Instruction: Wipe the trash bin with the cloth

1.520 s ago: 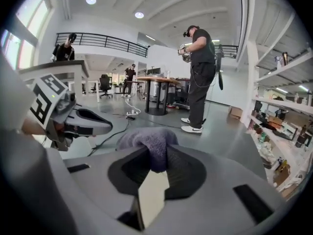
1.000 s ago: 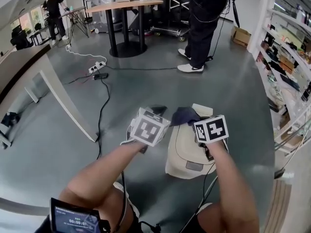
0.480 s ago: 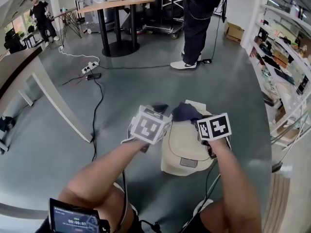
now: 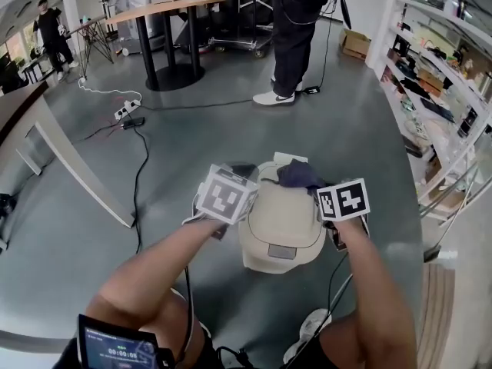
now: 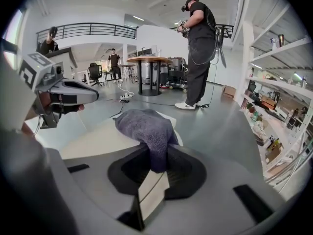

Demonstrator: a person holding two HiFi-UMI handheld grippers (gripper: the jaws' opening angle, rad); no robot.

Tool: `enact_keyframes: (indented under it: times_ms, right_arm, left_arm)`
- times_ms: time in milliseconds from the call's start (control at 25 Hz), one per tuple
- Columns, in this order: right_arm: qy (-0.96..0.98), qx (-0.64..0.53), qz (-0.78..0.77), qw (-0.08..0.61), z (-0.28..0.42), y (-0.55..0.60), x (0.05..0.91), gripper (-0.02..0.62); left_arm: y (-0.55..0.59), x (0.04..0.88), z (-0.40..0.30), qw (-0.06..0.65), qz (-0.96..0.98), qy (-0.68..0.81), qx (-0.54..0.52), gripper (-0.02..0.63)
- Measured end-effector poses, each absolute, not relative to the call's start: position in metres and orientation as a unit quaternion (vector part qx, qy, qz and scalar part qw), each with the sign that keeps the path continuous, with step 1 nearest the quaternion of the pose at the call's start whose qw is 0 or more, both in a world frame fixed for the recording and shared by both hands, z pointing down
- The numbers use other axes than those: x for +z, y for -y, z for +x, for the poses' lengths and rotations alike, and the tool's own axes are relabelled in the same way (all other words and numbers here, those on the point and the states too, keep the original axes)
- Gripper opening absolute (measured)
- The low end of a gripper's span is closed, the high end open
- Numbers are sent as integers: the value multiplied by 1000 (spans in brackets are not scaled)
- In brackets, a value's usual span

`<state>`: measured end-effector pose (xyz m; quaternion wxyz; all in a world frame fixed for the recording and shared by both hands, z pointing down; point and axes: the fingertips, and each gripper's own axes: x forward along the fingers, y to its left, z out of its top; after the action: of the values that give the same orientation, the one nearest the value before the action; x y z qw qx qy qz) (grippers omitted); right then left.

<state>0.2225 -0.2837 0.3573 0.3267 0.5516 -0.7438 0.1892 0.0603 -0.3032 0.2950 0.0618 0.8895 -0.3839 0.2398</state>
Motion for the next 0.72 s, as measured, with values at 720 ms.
enact_keyframes:
  times_ms: [720]
  right_arm:
    - [769, 131, 535, 325, 180, 278, 324, 65]
  left_arm:
    - [301, 302, 29, 86, 879, 404, 239, -3]
